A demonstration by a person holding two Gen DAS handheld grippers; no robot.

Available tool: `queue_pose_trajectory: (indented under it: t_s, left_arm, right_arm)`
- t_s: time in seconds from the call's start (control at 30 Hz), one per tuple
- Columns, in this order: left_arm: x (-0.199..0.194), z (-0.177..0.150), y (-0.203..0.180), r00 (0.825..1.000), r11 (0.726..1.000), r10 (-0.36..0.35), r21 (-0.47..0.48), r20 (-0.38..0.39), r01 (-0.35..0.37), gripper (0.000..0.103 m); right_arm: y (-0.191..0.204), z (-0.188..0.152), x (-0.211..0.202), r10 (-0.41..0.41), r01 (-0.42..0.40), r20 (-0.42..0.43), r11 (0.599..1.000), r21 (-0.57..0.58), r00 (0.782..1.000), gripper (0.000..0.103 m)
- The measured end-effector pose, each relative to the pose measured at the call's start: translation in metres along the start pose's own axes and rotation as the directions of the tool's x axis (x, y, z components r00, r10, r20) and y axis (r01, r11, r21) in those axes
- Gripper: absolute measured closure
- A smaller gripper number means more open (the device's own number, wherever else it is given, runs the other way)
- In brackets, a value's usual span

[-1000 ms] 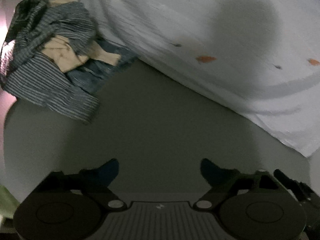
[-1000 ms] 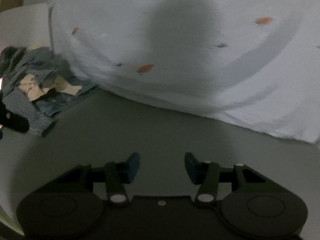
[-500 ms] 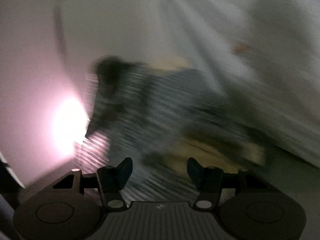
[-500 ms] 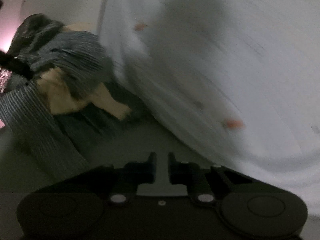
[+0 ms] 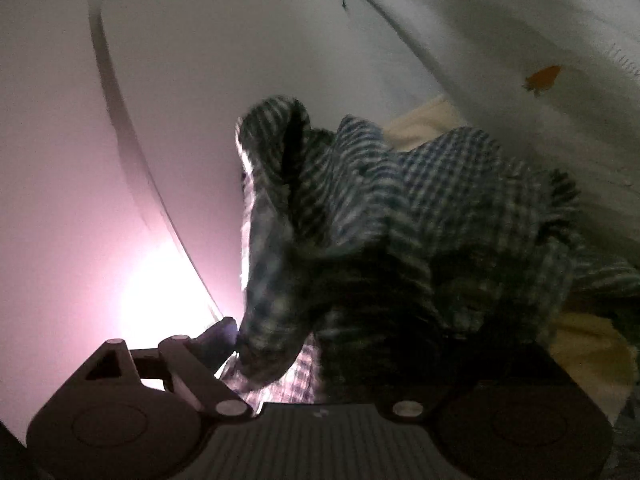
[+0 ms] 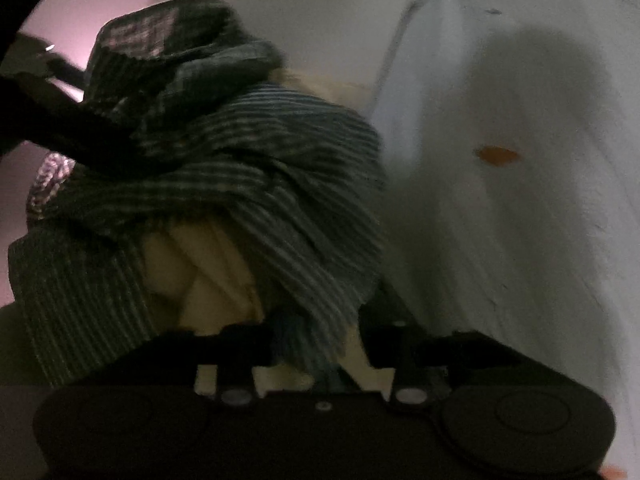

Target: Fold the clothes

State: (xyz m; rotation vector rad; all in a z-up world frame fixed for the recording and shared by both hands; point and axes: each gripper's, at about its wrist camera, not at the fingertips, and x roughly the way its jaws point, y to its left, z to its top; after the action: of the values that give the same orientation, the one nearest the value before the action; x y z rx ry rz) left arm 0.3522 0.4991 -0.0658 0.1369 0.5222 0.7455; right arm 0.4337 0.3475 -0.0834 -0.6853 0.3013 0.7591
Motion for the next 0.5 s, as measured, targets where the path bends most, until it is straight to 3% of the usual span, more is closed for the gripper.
queue_pose_trajectory:
  t_s: [0.07,0.1,0.13,0.17,0.2,0.33,0.5]
  left_arm:
    - [0.015,0.003,0.003,1.0,1.0,-0.005,-0.023,0.014,0.005,0.018]
    - [0.016,0.004,0.002,1.0,0.999,0.003,-0.045,0.025,-0.001,0.025]
    - [0.016,0.006,0.002,0.999,0.997,0.011,-0.076,0.03,-0.009,0.05]
    - [0.015,0.009,0.001,1.0,0.995,0.015,-0.096,0.021,-0.013,0.075]
    - [0.013,0.013,-0.001,1.0,0.994,0.013,-0.106,0.011,-0.012,0.085]
    - [-0.022,0.034,-0.015,0.998,0.994,0.037,-0.104,0.049,-0.031,0.088]
    - [-0.099,0.071,-0.033,0.986,0.975,-0.04,-0.21,0.164,0.074,0.09]
  right_arm:
    - [0.004,0.005,0.016,0.02,-0.02,0.006,0.999,-0.035,1.0,0.061]
    - [0.006,0.007,0.024,0.03,-0.03,0.008,0.998,-0.052,1.0,0.073]
    - [0.008,0.01,0.031,0.04,-0.04,0.01,0.997,-0.07,0.999,0.098]
    - [0.008,0.01,0.032,0.035,-0.034,0.018,0.996,-0.084,0.999,0.101]
    - [0.005,0.008,0.027,0.019,-0.014,0.046,0.996,-0.091,0.999,0.101]
    - [-0.022,-0.001,-0.016,-0.096,0.105,0.141,0.993,-0.054,0.985,0.102]
    - [-0.098,-0.033,-0.1,-0.35,0.331,0.152,0.934,0.134,0.925,0.102]
